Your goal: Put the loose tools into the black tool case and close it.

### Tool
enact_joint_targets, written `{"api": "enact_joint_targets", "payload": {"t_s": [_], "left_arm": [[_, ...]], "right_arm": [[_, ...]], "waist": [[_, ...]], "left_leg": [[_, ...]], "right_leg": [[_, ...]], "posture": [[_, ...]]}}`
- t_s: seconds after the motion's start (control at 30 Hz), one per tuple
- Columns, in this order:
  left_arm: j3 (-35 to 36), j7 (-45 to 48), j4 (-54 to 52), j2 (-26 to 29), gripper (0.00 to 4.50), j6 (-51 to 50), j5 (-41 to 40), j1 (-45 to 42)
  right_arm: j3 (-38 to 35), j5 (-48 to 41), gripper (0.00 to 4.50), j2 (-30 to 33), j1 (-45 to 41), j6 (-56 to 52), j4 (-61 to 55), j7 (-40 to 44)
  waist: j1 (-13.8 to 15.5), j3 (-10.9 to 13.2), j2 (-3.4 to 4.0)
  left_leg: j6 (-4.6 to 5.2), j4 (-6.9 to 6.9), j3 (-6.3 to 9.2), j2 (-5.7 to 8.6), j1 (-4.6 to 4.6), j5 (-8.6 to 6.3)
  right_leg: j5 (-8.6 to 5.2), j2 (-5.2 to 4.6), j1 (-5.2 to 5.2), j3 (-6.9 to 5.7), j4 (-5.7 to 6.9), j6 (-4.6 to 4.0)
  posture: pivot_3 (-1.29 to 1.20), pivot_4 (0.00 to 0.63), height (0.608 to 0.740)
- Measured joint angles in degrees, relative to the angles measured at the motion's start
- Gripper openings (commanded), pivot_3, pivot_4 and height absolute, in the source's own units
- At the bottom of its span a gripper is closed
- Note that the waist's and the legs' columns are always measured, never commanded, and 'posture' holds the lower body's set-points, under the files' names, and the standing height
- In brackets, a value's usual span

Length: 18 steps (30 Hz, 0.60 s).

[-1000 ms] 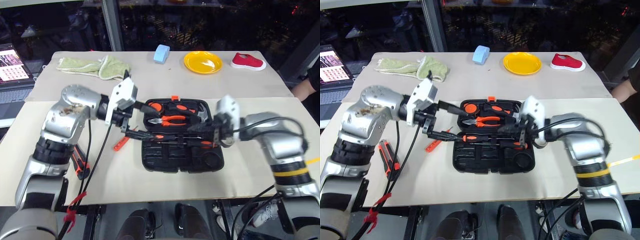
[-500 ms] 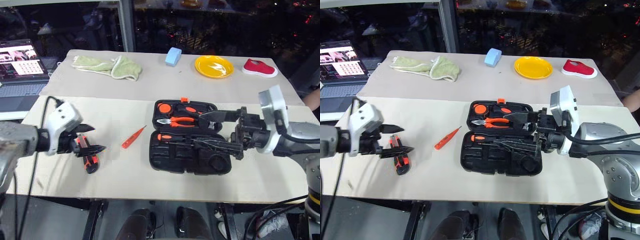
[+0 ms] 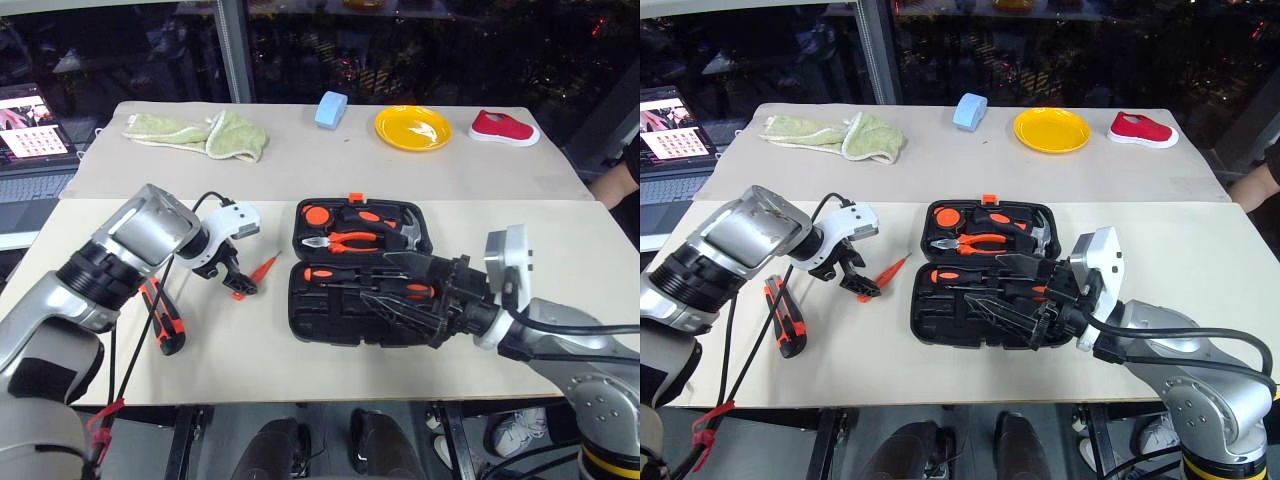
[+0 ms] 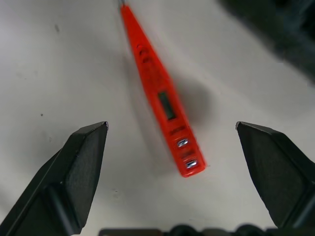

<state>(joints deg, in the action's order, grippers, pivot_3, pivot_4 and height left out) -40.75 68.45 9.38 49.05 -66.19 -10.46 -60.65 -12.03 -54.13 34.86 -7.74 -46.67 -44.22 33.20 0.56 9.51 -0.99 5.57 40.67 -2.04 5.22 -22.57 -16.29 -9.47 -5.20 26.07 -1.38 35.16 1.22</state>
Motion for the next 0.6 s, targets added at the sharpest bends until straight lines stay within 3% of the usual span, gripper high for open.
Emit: {"api": "enact_joint_targets", "payload": {"t_s": [0.13,0.23,0.53,0.6], "left_arm": [[-2.3,1.2,3.6,-3.3,4.50,2.5,3.1,-1.2],[-2.8,1.6,6.3,-5.4,3.80,3.6,4.9,-2.2],[-2.6,2.9,10.4,-7.3,0.42,6.4,9.8,-2.8],[-2.5,3.6,10.7,-7.4,0.40,6.6,10.4,-2.8]], "right_arm": [[1.9,0.7,4.46,-1.0,-0.1,1.7,-1.0,-1.9],[3.0,1.1,4.50,-1.3,-0.7,2.5,-1.1,-2.6],[4.7,1.9,4.50,2.5,-0.5,3.9,-2.3,-0.1],[4.9,2.0,4.50,3.5,-0.3,4.5,-3.2,1.2]], "waist": [[0.2,0.0,0.00],[0.3,0.0,0.01],[0.3,0.0,-0.01],[0.2,0.0,-0.01]], "left_leg": [[0.00,0.02,0.01,0.00,0.01,0.00],[0.01,0.04,0.02,0.01,0.01,0.00],[0.42,0.05,0.02,-0.01,0.00,0.15],[0.55,0.05,0.01,-0.02,0.00,0.20]], "right_leg": [[0.00,-0.03,-0.02,0.00,-0.01,0.01],[-0.01,-0.06,-0.04,0.01,0.00,0.02],[-0.02,-0.14,-0.02,0.39,0.01,0.03],[-0.03,-0.18,-0.02,0.45,0.01,0.04]], "posture": [[0.00,0.150,0.732],[0.00,0.150,0.732],[0.00,0.150,0.732],[0.00,0.150,0.732]]}}
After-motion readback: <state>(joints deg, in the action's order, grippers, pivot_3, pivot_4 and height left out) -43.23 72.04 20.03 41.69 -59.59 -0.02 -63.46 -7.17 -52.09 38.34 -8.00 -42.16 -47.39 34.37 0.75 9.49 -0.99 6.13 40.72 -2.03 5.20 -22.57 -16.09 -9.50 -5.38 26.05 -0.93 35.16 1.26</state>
